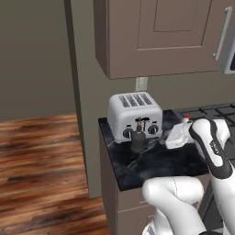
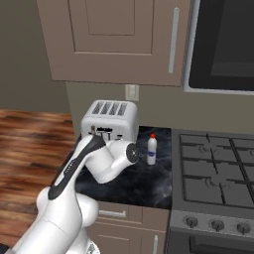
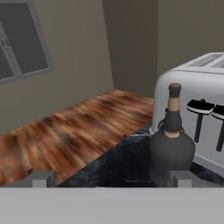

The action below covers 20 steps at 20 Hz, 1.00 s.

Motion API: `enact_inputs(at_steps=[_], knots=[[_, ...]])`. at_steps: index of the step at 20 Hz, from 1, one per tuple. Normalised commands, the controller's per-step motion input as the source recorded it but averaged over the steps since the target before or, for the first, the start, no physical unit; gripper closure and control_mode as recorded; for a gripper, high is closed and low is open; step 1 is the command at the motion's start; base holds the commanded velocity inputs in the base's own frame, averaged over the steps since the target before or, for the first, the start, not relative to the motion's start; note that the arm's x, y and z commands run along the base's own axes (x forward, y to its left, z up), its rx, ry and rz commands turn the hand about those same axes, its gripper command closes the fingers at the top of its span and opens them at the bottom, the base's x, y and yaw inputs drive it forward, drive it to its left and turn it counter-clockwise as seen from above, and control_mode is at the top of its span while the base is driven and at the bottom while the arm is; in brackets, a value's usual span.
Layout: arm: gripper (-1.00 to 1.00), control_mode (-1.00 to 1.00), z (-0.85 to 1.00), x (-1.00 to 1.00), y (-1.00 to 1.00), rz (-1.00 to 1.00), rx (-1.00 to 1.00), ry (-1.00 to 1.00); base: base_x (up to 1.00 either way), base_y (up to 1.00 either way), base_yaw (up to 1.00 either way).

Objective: Place the drinks on the dining counter in a tight cluster.

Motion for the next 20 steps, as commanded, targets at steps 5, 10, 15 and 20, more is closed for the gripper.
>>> enact_inputs(at_steps=[5, 10, 15, 20], knots=[[-1.00, -1.00, 0.00, 0.16, 0.13, 0.10, 0.00, -0.14, 0.00, 0.00, 0.00], [-1.00, -1.00, 0.00, 0.16, 0.12, 0.05, 0.00, -0.11, 0.00, 0.00, 0.00], [-1.00, -1.00, 0.00, 0.31, 0.10, 0.03, 0.00, -0.04, 0.00, 0.00, 0.00], [-1.00, -1.00, -0.02, 0.34, 0.04, 0.00, 0.05, 0.00, 0.00, 0.00, 0.00]])
